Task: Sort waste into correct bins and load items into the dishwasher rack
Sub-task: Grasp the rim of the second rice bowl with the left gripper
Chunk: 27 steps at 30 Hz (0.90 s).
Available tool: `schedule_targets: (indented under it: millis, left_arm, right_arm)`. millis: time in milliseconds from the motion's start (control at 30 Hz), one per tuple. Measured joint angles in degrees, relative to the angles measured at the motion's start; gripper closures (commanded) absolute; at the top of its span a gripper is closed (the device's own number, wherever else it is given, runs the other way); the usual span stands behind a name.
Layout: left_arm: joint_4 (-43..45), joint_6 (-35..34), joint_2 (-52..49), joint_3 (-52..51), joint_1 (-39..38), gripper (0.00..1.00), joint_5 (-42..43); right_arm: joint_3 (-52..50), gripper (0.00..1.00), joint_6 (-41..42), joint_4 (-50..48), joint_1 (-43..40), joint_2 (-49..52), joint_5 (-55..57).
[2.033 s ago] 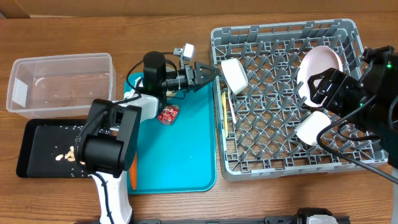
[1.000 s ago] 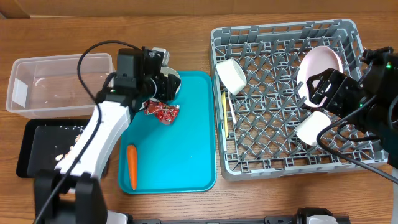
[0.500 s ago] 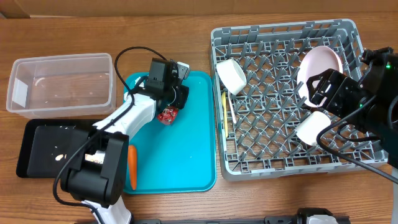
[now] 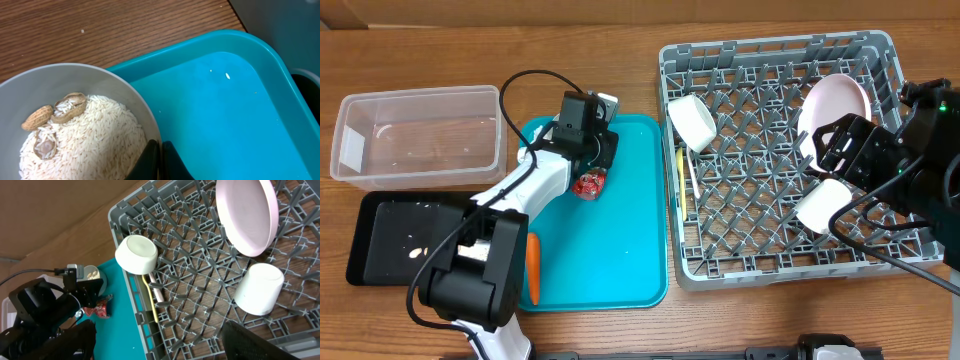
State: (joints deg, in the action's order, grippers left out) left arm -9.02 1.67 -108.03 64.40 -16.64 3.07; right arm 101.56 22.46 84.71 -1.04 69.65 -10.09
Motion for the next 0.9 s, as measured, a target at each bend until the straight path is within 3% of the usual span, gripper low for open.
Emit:
schedule_targets:
  millis: [33, 100, 200, 333, 433, 733, 900]
  left_arm:
    - [-0.04, 0.15, 0.0, 0.0, 0.0, 0.71, -0.09]
    - [-0.44, -0.28, -0.11, 0.0, 0.0, 0.71, 0.13]
    - [-0.98, -0.35, -0.46, 0.0, 0.02, 0.8, 0.07]
    - [-0.76, -0.26, -0.85, 0.0, 0.0, 0.84, 0.0]
    - [-0.35, -0.48, -0.85, 0.0, 0.0, 0.96, -0.15]
    - [-1.27, 0.0, -0.83, 0.33, 0.0, 0.96, -0.81]
    - [-6.32, -0.22, 1.7, 1.03, 0.0, 0.96, -0.63]
  right_arm:
    - [0.0, 0.16, 0.0, 0.04, -0.02, 0.0, 0.0]
    - [0.0, 0.16, 0.0, 0.13, -0.02, 0.0, 0.0]
    - [0.0, 0.16, 0.0, 0.39, -0.02, 0.0, -0.02]
    - [0.0, 0.16, 0.0, 0.96, 0.0, 0.0, 0.0]
    - [0.0, 0.16, -0.02, 1.27, -0.02, 0.0, 0.0]
    - [-0.02, 0.16, -0.02, 1.42, 0.0, 0.0, 0.0]
    - [0.0, 0.16, 0.0, 1.42, -0.02, 0.0, -0.02]
